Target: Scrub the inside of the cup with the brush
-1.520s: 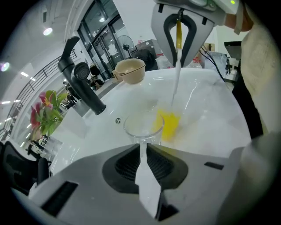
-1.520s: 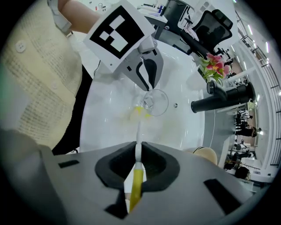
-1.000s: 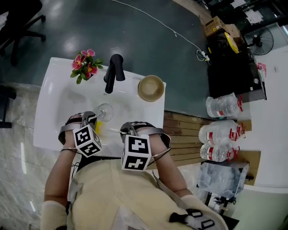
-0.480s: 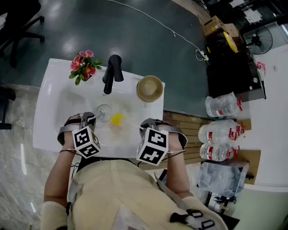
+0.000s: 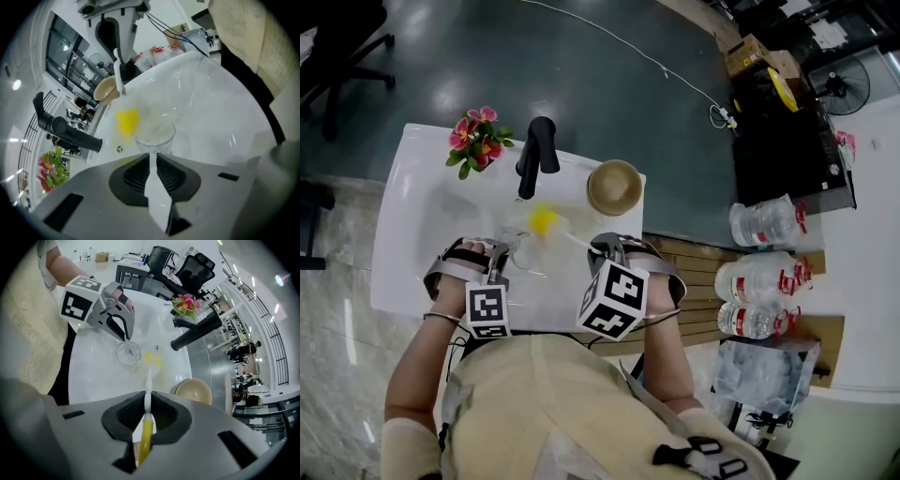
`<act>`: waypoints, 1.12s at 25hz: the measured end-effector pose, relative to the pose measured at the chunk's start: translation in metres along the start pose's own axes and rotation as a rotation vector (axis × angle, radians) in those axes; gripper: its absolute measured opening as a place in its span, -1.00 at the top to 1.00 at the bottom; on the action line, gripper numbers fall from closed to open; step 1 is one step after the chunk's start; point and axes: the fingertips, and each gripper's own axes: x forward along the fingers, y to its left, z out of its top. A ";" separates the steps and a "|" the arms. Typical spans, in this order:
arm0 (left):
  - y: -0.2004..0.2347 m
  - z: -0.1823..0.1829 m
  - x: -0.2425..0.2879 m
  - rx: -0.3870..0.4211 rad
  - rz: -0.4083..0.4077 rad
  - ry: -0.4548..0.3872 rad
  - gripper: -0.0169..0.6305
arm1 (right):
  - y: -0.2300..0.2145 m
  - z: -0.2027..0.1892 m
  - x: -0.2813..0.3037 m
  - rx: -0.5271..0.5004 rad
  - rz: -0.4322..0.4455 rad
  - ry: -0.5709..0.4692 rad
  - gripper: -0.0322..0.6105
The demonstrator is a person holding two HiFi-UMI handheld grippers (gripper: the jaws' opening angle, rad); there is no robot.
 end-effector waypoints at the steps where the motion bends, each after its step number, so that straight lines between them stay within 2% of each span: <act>1: 0.000 0.000 0.000 0.013 -0.001 0.001 0.78 | -0.001 0.005 0.000 -0.007 -0.006 -0.013 0.76; 9: -0.003 0.005 -0.001 0.055 -0.010 -0.002 0.78 | -0.002 0.048 -0.001 -0.075 -0.064 -0.107 0.76; 15: -0.004 0.006 -0.003 0.057 -0.016 -0.004 0.78 | 0.016 0.069 0.006 -0.139 -0.011 -0.136 0.76; 28: -0.010 0.001 -0.003 0.006 -0.033 -0.008 0.78 | 0.007 0.025 0.018 -0.097 0.016 -0.004 0.76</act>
